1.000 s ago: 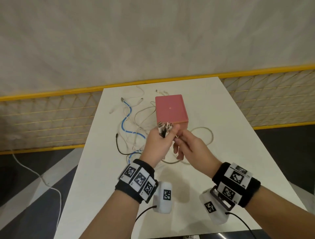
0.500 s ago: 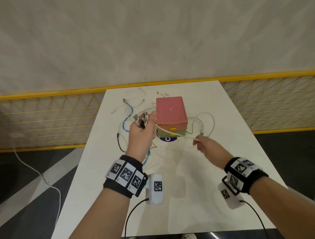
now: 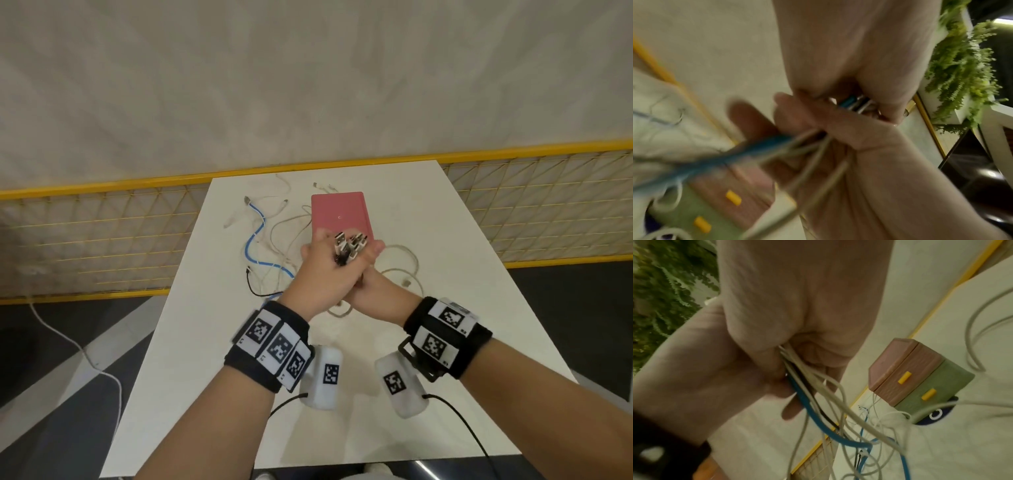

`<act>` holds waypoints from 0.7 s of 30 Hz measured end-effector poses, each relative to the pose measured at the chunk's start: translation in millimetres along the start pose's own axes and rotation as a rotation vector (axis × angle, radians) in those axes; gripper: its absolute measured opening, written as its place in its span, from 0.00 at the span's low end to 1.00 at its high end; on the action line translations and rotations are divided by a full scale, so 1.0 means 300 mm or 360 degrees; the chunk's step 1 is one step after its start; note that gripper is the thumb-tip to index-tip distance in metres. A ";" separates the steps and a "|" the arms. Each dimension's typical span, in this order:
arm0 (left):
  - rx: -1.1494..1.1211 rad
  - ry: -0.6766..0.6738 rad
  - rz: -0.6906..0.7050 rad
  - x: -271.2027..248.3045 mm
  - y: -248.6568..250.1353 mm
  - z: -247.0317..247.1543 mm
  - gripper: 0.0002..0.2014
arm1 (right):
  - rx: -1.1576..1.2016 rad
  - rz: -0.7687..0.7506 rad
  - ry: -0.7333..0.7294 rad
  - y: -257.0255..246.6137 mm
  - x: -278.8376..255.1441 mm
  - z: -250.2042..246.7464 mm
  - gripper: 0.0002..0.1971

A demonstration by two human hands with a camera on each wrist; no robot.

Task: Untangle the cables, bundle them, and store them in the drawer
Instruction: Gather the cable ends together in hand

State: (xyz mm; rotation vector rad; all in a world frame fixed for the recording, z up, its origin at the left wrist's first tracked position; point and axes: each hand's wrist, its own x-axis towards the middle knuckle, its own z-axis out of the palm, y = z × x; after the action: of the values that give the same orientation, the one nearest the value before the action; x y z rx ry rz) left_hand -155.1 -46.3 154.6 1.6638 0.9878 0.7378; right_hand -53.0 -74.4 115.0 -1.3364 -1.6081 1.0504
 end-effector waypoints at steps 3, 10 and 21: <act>0.0134 -0.0068 0.0308 0.023 -0.004 -0.073 0.13 | 0.0061 0.0046 0.0076 -0.015 -0.004 -0.003 0.10; 0.0115 -0.0048 0.0558 0.027 0.052 -0.123 0.14 | 0.0045 -0.0022 0.0229 -0.043 0.009 0.008 0.13; 0.0357 -0.0223 0.0548 0.053 0.026 -0.127 0.17 | 0.0172 0.0120 0.0167 -0.059 0.017 -0.009 0.15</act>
State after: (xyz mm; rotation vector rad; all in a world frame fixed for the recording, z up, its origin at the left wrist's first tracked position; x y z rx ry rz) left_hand -177.7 -16.1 173.2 2.0842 0.7122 0.7418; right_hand -57.3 -71.0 132.9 -1.3654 -1.4141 1.0785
